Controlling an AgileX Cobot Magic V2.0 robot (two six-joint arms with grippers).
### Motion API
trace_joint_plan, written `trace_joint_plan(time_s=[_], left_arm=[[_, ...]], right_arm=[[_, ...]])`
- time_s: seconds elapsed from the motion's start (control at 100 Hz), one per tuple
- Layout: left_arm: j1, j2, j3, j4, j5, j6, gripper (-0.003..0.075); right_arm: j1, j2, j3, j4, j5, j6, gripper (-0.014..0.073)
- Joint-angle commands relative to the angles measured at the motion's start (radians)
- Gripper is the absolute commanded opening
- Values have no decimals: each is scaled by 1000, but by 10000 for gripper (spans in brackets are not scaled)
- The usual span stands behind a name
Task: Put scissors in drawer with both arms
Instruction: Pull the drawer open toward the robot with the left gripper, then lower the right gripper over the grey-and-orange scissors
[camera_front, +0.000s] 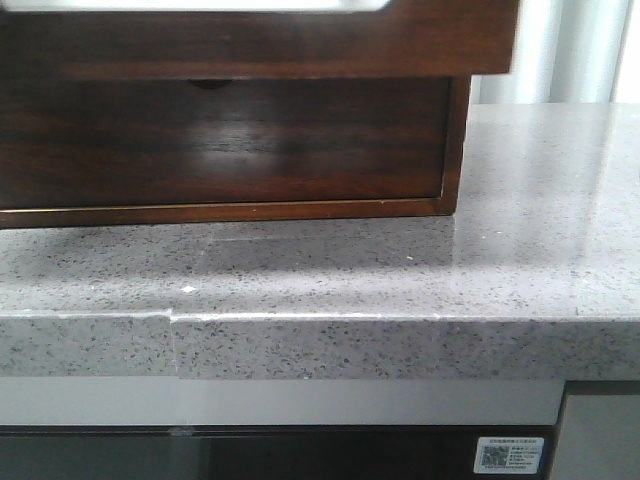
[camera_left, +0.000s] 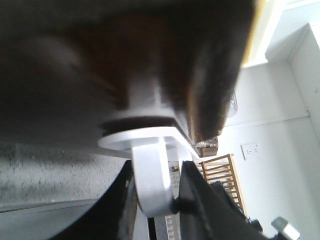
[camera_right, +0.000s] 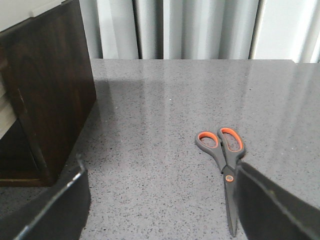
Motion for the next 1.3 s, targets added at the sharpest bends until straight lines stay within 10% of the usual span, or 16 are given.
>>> trace_joint_plan(time_s=[0.0,0.49,0.78,1.29], left_arm=[[-4,-89,1,22,144,80,-20],[-6,-232,48,33,98,19,0],[-6,-232,48,55,73,10,382],[-6,-338,48,268,25,-91,376]], right_arm=[[-8,16,-36,-2,-80,-4,534],[-8,16,-36,-2,-75,-4,534],[-8,16,-36,-5,-17,-4,534],[-18,182,-195,-19,147,8,534]])
